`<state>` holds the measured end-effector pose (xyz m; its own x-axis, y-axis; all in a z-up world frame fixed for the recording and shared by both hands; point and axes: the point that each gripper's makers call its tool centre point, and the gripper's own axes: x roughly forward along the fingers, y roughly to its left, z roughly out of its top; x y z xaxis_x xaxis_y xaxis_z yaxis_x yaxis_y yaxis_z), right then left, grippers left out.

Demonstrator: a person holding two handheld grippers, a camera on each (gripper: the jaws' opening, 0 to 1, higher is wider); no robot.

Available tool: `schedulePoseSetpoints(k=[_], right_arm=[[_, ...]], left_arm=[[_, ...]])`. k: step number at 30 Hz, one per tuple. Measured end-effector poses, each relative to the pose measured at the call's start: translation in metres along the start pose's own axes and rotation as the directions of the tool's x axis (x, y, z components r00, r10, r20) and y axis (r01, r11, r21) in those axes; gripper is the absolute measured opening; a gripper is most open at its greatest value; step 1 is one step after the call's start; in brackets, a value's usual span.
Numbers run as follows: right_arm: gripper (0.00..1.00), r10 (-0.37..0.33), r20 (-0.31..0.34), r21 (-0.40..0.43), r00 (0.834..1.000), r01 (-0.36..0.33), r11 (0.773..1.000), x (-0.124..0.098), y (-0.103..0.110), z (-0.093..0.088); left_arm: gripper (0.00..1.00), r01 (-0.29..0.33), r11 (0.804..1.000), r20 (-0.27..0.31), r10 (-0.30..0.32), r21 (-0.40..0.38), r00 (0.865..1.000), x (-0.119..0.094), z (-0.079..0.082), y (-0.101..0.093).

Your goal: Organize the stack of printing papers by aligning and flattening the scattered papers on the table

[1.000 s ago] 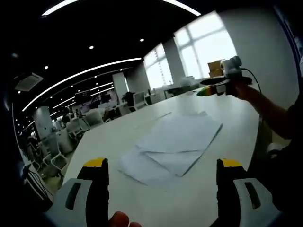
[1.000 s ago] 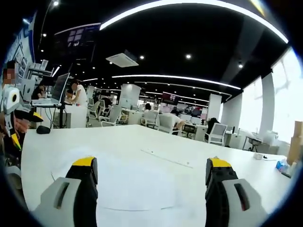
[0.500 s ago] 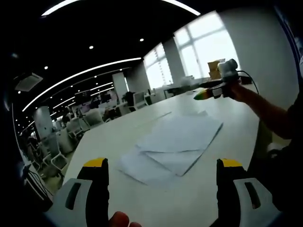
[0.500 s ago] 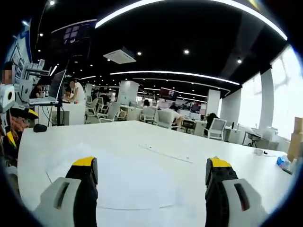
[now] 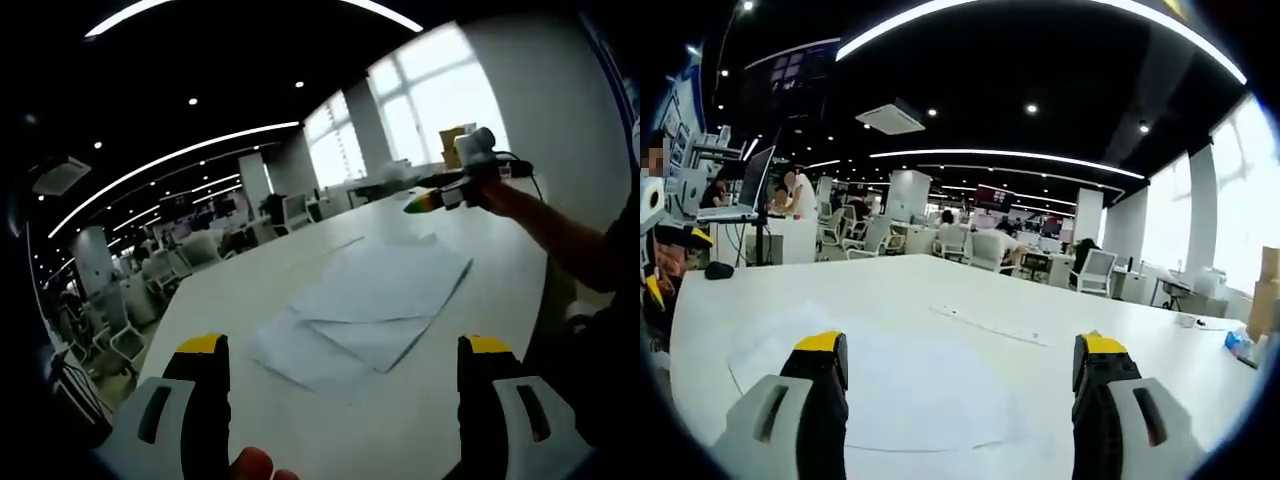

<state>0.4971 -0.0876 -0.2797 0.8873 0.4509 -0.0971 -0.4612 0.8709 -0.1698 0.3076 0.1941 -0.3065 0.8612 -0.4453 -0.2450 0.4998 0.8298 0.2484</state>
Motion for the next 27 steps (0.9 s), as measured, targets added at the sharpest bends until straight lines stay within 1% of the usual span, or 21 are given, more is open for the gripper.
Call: schedulePoseSetpoints(k=[1,5,16,18,20,22,25,27], right_arm=[[0.88,-0.003,-0.010,0.000,1.000,0.003,1.000,0.002,-0.001,-0.004],[0.88,-0.004,-0.022,0.009,1.000,0.004,1.000,0.006,-0.003,-0.010],[0.88,-0.010,-0.044,0.018,0.999,0.010,1.000,0.014,-0.005,-0.019],[0.88,-0.013,-0.055,0.015,0.998,0.014,1.000,0.016,-0.005,-0.023],[0.88,-0.017,-0.060,0.012,0.998,0.018,1.000,0.018,-0.006,-0.025],[0.88,-0.017,-0.064,0.015,0.998,0.018,1.000,0.018,-0.006,-0.027],[0.88,-0.015,-0.066,0.024,0.998,0.017,1.000,0.019,-0.006,-0.029],[0.88,-0.013,-0.068,0.029,0.998,0.015,0.999,0.020,-0.007,-0.031]], left_arm=[[0.97,0.001,1.000,-0.001,-0.001,0.000,1.000,0.000,0.001,0.000],[0.97,0.002,1.000,0.001,-0.002,0.002,1.000,0.000,0.002,-0.001],[0.97,0.006,1.000,0.001,-0.006,0.010,1.000,-0.001,0.003,-0.001],[0.97,0.023,1.000,0.004,-0.023,0.005,1.000,-0.001,0.004,-0.004],[0.97,0.076,0.997,0.048,-0.074,-0.033,0.996,-0.003,0.013,-0.014],[0.97,0.082,0.996,0.058,-0.079,-0.040,0.995,-0.004,0.017,-0.015],[0.97,0.074,0.997,0.052,-0.073,-0.022,0.996,-0.003,0.017,-0.015],[0.97,0.083,0.996,0.054,-0.081,-0.025,0.995,-0.003,0.018,-0.017]])
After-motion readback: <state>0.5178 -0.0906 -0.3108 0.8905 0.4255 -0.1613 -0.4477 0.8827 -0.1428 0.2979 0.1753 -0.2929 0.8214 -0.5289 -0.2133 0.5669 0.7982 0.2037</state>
